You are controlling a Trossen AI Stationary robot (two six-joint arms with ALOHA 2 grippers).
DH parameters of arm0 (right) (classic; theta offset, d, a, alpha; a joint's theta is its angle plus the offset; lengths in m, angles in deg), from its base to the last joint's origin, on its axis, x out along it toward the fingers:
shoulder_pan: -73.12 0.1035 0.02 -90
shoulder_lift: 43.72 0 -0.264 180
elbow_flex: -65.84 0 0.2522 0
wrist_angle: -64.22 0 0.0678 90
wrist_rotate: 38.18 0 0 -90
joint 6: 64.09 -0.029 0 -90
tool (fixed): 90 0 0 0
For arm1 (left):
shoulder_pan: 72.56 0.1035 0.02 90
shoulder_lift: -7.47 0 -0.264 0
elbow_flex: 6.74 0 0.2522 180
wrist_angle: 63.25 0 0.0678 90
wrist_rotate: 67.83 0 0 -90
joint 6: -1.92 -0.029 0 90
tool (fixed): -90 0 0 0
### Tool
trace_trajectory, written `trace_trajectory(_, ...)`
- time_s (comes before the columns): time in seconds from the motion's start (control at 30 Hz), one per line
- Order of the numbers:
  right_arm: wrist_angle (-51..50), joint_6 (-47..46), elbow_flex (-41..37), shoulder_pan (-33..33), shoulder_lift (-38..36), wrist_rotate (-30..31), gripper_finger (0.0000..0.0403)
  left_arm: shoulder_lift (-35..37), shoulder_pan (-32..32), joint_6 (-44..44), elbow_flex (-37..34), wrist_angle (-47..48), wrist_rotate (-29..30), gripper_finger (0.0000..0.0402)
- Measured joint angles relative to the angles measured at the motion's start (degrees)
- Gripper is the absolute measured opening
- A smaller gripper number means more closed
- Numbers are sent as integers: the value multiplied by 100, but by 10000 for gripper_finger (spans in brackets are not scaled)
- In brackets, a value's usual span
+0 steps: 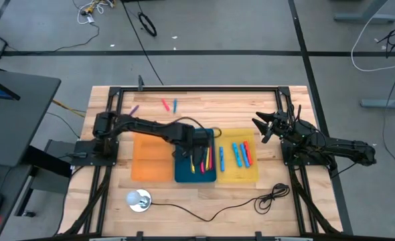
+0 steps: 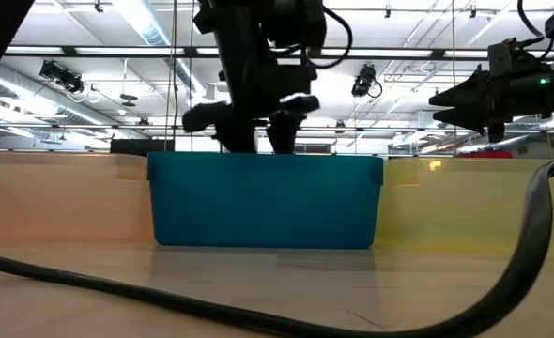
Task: Pick & Place Markers
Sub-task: Put the small blue pen into the orange bin
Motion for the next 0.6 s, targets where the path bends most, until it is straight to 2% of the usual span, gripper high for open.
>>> trace_trajectory(0.2, 1, 0, 0, -1, 2, 2, 215, 326, 334, 1466, 12, 142, 222, 249)
trace_trajectory(0.43, 0, 1, 0, -1, 2, 2, 215, 646, 826, 3669, 14, 247, 470, 250)
trace_trajectory(0.6, 2, 0, 0, -1, 2, 1, 215, 778, 1188, 4738, 12, 279, 635, 250)
